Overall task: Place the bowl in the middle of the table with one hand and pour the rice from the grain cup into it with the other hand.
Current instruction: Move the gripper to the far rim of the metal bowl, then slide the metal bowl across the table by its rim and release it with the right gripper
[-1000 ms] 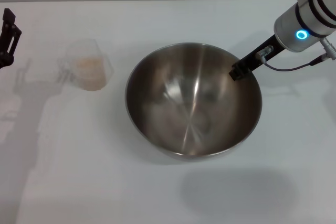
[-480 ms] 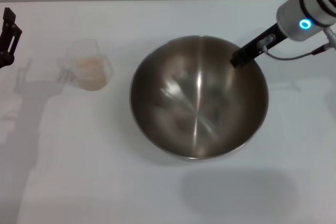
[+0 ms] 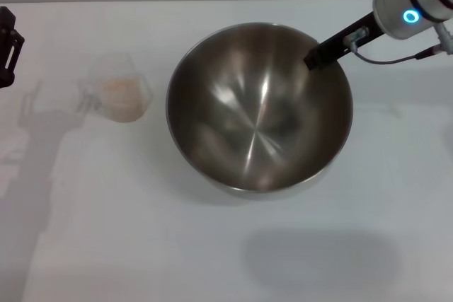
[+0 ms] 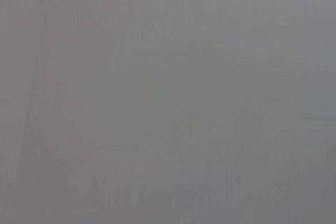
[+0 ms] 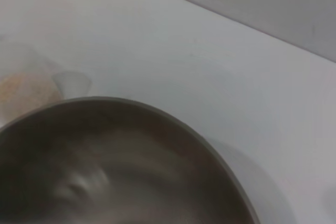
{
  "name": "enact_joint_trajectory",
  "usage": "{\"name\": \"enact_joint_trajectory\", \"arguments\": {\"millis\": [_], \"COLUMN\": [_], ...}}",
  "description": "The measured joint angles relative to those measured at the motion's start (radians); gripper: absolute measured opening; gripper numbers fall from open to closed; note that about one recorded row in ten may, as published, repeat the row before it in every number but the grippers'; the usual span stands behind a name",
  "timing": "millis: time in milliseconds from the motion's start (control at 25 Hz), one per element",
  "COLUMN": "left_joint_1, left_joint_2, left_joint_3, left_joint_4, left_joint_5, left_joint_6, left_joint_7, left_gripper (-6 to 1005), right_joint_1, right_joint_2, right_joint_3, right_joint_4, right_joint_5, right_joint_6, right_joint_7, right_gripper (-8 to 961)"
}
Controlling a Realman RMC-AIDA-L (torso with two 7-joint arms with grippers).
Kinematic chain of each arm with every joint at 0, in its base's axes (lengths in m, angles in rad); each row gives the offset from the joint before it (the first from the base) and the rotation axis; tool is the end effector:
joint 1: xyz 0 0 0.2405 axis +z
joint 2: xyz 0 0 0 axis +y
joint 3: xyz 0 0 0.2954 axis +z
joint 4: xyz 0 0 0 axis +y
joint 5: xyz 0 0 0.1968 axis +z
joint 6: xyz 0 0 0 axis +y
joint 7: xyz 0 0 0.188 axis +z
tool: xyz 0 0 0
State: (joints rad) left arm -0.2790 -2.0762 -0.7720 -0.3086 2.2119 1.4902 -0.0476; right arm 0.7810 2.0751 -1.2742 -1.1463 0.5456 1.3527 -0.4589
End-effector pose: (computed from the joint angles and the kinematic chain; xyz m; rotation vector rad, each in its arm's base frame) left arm -0.3189 0.3275 0.0006 -1.4227 -0.3516 -0.9044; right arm 0.1956 0.4374 -0.0595 -2.4447 1.0341 -0.2530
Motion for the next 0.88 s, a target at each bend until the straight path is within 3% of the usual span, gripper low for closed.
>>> {"name": "enact_joint_trajectory", "arguments": {"millis": [560,880], "left_joint_1": [0.013,0.018], "left_joint_2": [0.0,0.0], "left_joint_3": [0.008,0.008], "left_joint_4": [0.002,0.001], "left_joint_5": [0.005,0.008], "left_joint_6": [0.02,0.027], "left_joint_7": [0.0,0.0], "left_gripper": [833,833], "right_joint_1": [0.03,0.033], "right_joint_2": [0.002,0.002], "right_joint_3": [-0.023,-0.027], "right_joint_4": [0.131,0.137], "right_joint_5": [-0.011,-0.015], "right_joint_6": [-0.089,-0.094], "right_joint_7": [0.02,0.023], "right_gripper": [2,24]}}
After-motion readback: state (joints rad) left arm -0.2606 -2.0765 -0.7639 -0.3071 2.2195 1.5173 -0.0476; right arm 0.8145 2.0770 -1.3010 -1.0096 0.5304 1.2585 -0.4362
